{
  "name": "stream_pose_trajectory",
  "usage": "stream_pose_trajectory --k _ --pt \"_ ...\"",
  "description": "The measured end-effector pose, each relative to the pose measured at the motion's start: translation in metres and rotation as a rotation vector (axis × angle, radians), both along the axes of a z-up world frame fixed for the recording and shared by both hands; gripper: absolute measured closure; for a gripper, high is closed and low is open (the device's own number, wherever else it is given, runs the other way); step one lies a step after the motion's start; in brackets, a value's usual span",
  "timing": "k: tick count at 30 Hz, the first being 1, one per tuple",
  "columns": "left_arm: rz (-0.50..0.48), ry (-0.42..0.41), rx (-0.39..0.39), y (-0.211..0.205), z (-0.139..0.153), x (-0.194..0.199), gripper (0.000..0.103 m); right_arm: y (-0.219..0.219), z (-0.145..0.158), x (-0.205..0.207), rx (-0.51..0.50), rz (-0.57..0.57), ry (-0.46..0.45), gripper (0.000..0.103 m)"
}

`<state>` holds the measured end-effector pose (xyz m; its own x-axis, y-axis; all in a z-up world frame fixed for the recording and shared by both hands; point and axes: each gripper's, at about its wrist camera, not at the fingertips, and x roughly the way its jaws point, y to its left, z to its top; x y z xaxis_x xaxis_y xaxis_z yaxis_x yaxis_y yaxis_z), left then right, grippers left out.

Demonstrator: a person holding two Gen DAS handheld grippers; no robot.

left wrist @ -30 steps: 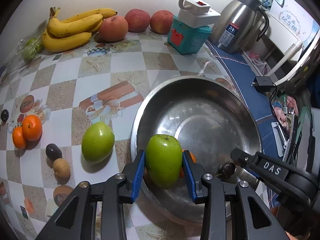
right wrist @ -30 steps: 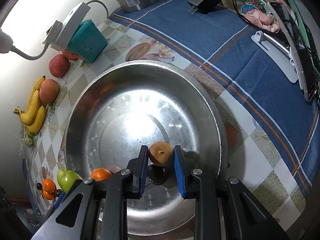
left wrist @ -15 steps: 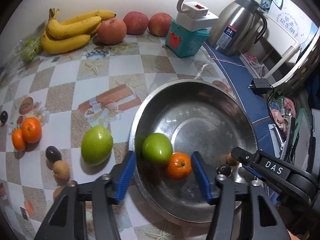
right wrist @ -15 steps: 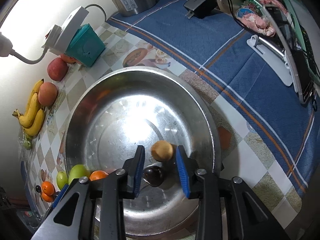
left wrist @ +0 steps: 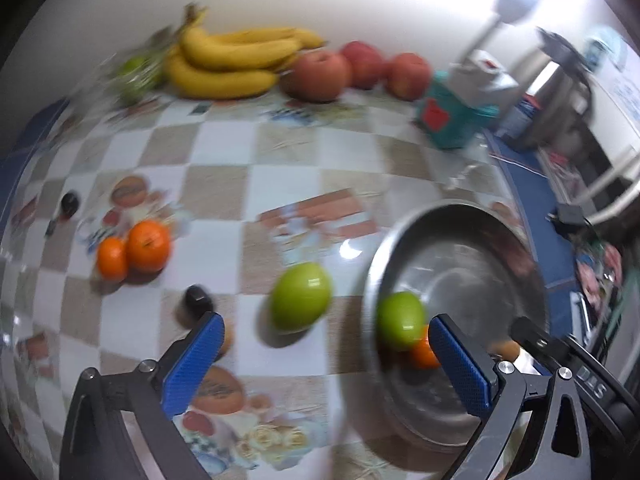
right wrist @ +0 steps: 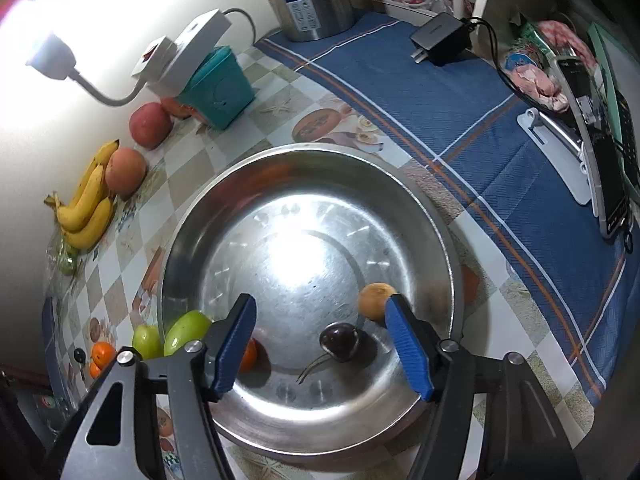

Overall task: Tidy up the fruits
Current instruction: 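Withdraw both grippers from the basin toward the remaining fruit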

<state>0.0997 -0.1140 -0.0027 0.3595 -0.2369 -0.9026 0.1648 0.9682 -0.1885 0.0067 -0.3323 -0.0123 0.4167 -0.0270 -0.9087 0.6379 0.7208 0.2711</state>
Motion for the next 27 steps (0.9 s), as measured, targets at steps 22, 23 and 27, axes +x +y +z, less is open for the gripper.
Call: stream_pose_trajectory --k 22,23,27 --pt "0.148 0.079 0.055 0.044 -0.016 0.002 0.0 0.03 0.003 0.01 -0.053 0.115 0.016 0.01" --pt "0.149 0.083 0.057 0.044 -0.017 0.002 0.0 0.031 0.003 0.011 -0.053 0.12 0.015 0.01" --pt "0.16 0.08 0.048 0.046 -0.016 0.001 0.0 0.036 0.004 0.013 -0.054 0.137 0.014 0.001"
